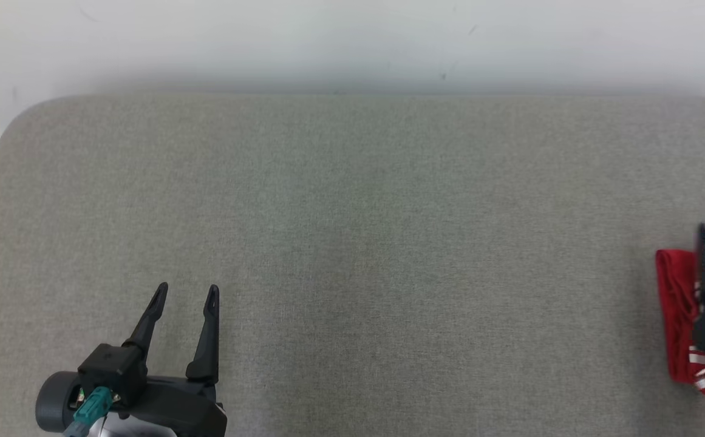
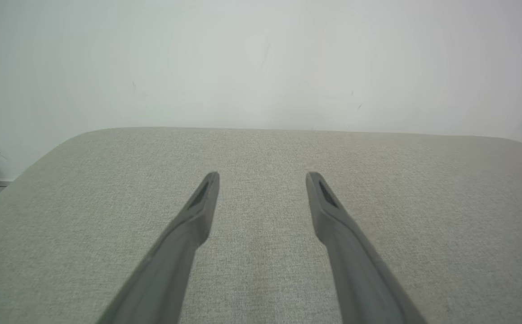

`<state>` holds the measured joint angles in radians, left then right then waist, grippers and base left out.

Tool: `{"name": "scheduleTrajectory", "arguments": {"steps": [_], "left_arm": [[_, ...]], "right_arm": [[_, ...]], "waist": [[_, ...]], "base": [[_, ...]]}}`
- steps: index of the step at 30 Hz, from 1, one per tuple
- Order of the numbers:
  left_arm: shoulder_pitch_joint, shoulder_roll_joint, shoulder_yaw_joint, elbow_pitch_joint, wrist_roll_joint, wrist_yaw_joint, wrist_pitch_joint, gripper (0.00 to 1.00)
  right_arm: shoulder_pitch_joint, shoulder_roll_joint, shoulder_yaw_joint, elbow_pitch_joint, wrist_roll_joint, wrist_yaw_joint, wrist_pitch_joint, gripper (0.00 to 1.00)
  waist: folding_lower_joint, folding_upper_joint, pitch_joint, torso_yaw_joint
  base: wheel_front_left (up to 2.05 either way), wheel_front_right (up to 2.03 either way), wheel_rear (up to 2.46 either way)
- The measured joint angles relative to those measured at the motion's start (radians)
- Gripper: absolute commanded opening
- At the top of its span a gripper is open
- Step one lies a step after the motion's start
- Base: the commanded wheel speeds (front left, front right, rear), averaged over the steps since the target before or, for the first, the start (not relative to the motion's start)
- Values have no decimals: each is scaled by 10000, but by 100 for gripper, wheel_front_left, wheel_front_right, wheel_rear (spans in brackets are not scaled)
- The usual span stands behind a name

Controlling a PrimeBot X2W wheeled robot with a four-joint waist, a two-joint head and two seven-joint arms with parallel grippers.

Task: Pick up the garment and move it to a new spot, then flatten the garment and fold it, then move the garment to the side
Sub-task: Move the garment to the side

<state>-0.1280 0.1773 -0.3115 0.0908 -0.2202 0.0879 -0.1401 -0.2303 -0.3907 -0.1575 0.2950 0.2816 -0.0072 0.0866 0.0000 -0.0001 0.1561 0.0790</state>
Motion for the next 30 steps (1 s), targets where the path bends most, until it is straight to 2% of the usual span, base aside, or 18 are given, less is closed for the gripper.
{"name": "scheduleTrajectory", "arguments": {"steps": [5, 10, 20, 26, 30], "left_arm": [[67, -13, 52, 167, -6, 2, -219, 100], [349, -10, 142, 291, -54, 10, -380, 100], [966, 190, 535, 282, -284, 19, -646, 100], [1412, 73, 1198, 362, -763, 173, -686, 100], [1570, -69, 1569, 359, -1097, 186, -719, 100]], "right_arm": [[732, 1093, 372, -800, 98, -17, -918, 100], [1375, 1710, 673, -1260, 171, -17, -1538, 100], [2217, 2412, 1103, -1551, 280, 33, -2199, 100], [2483, 2805, 1655, -1438, 313, 251, -2278, 100], [2736, 2964, 1789, -1302, 341, 249, -2290, 100]], "waist": [[0, 0, -376, -155], [-1, 0, -821, -270], [-2, -1, -1670, -404], [-2, -1, -1977, -499], [-2, -1, -2120, -509]], "base": [[0, 0, 0], [0, 0, 0], [0, 0, 0], [0, 0, 0], [0, 0, 0]]}}
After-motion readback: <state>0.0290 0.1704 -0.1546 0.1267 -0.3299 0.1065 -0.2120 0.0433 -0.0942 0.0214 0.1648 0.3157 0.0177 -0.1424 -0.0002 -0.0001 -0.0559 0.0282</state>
